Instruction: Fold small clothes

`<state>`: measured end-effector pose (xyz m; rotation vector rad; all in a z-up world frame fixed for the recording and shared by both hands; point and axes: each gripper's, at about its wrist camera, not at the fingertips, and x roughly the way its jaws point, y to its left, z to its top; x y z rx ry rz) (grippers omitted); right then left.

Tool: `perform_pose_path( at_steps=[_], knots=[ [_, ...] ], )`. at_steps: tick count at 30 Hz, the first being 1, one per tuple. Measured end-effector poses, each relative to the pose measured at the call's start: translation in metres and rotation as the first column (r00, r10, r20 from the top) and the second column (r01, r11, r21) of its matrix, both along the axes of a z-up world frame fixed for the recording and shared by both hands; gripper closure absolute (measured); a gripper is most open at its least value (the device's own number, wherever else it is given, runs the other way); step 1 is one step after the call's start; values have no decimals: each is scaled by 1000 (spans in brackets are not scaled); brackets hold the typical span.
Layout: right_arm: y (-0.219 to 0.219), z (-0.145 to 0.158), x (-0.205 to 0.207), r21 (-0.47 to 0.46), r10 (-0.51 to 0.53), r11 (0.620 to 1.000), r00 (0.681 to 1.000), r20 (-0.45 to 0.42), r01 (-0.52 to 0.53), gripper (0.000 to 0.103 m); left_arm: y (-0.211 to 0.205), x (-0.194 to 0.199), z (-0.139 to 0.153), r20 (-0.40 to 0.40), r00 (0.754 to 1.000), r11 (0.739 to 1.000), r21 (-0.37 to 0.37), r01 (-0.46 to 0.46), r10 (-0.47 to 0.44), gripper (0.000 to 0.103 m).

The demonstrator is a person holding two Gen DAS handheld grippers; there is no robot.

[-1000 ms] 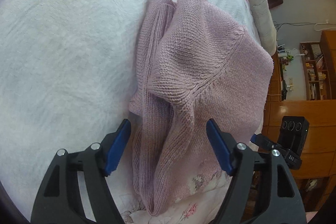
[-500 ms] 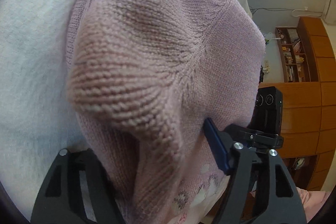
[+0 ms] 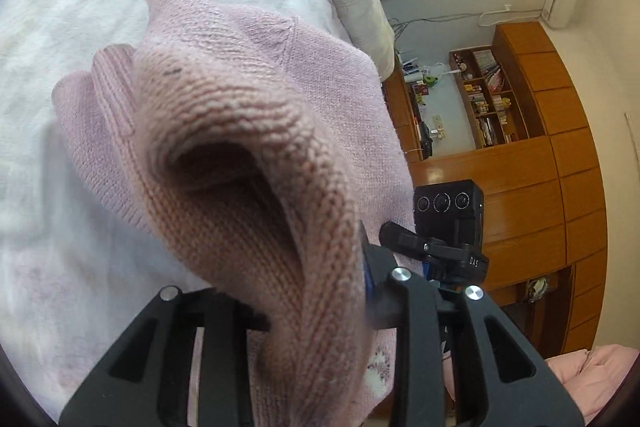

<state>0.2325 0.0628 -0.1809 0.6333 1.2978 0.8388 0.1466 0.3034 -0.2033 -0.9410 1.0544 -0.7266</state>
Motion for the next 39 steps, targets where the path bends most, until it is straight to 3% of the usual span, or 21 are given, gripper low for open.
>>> perform_pose_path(
  at_steps=[4,7,10,14,18,19,21,24,29,35,39],
  knots=[
    [-58,26,-16,-30,-22,999,998,60,24,50,-66,-2,19,56,996,998,5,62,-62,75],
    [-102,27,-27,-48,-59,997,997,57,62,50,-109,-6,17,56,994,996,6,93,-94,74],
    [-134,13,-40,-80,-92,992,995,29,94,50,-144,-11,0,22,991,991,32,131,-132,74],
    [-161,-28,-56,-122,-124,986,991,-49,117,50,-171,-26,-36,-51,985,982,79,171,-167,74],
    [-168,-74,-72,-156,-124,982,986,-112,106,43,-173,-41,-79,-174,974,978,123,170,-147,67],
    [-168,-80,-74,-144,-128,983,984,-126,110,41,-168,-44,-87,-193,973,980,123,156,-131,61],
    [-166,-83,-76,-135,-131,984,983,-129,114,38,-163,-48,-93,-226,969,989,88,122,-100,59],
    [-168,-75,-79,-159,-108,983,987,-115,89,34,-162,-49,-85,-247,965,987,110,115,-85,54],
    [-182,-58,-94,-169,-97,982,990,-101,79,26,-151,-58,-56,-218,972,981,150,123,-89,46],
    [-195,-52,-132,-178,-103,980,991,-90,86,27,-138,-82,-34,-185,980,968,222,116,-75,46],
    [-196,-60,-144,-198,-122,975,987,-103,100,46,-136,-97,-43,-223,971,942,300,151,-85,46]
  ],
)
